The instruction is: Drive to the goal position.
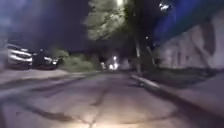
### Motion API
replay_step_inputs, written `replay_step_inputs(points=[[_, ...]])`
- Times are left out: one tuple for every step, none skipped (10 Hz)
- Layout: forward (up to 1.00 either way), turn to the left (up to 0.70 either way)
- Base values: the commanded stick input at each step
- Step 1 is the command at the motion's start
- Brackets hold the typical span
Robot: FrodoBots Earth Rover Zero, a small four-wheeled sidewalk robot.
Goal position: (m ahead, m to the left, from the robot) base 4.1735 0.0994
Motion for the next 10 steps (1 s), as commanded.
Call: replay_step_inputs(points=[[0.7, -0.23], [0.7, -0.17], [0.7, -0.12], [0.7, -0.06], [0.7, 0.0], [0.7, 0.0], [0.7, 0.0], [0.7, 0.0], [0.7, 0.0], [0.7, 0.0]])
